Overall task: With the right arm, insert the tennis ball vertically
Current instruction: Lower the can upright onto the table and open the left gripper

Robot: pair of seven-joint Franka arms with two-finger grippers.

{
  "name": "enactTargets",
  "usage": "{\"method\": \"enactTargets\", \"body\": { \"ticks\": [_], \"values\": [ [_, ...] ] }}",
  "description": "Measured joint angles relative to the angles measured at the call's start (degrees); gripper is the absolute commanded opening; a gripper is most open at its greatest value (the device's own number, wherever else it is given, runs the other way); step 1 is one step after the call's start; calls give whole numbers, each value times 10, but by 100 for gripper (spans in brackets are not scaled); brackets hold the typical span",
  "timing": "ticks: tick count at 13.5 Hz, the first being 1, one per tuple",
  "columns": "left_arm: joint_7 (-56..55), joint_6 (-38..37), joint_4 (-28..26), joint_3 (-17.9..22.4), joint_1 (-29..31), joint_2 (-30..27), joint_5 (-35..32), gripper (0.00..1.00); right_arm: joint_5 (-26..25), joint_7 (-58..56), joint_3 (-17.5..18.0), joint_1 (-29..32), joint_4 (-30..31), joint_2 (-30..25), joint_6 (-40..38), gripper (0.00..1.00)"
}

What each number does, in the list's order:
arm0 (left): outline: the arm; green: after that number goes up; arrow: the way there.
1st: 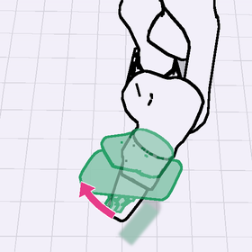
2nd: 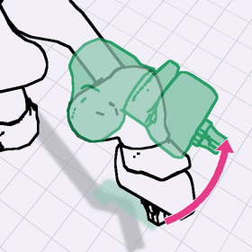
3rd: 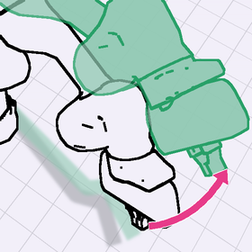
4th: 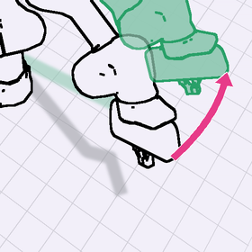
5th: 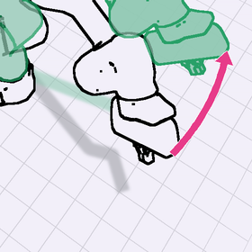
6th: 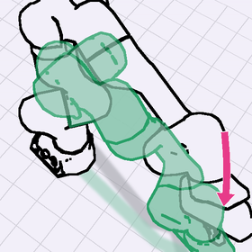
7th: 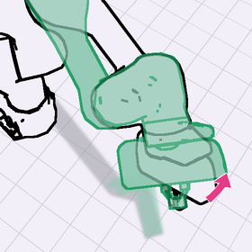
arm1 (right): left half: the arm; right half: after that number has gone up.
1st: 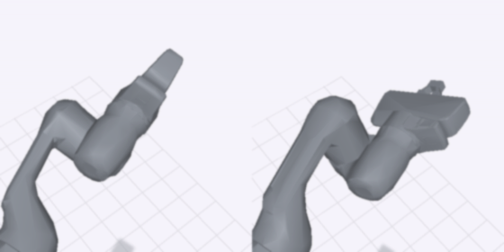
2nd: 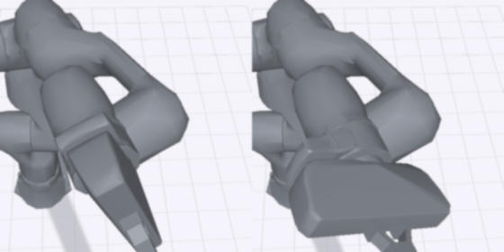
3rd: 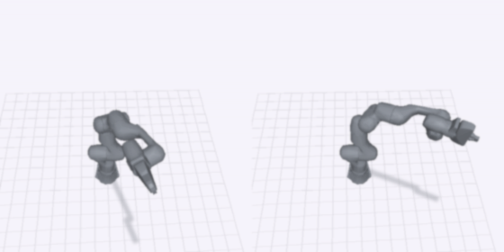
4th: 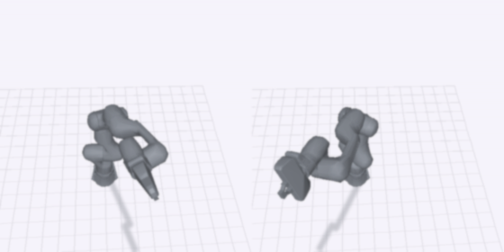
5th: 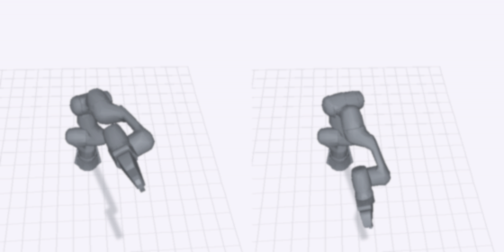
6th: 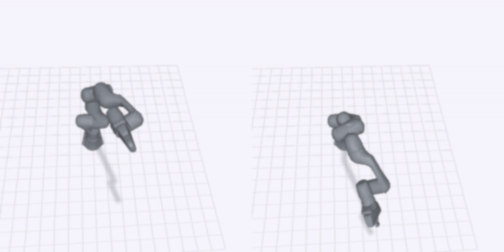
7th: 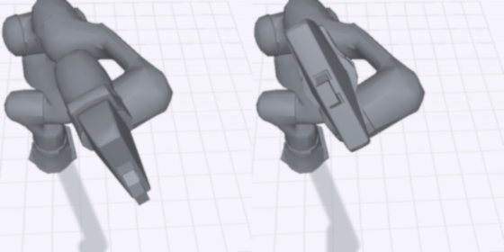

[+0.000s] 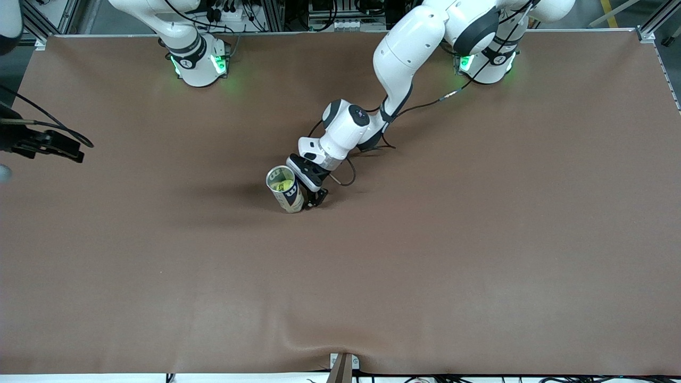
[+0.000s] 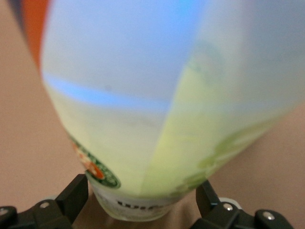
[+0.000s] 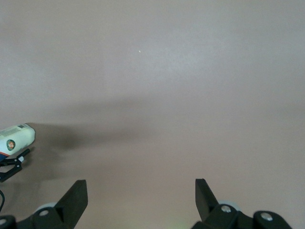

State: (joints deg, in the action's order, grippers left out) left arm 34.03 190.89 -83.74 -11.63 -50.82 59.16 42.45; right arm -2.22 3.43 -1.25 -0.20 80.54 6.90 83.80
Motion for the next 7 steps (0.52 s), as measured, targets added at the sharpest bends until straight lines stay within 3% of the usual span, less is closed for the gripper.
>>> {"method": "enactTargets", "body": {
  "ticks": [7],
  "values": [
    [-24, -53, -26, 26, 0, -30, 0, 100, 2, 1, 13, -2, -2, 1, 24, 100]
  ]
}}
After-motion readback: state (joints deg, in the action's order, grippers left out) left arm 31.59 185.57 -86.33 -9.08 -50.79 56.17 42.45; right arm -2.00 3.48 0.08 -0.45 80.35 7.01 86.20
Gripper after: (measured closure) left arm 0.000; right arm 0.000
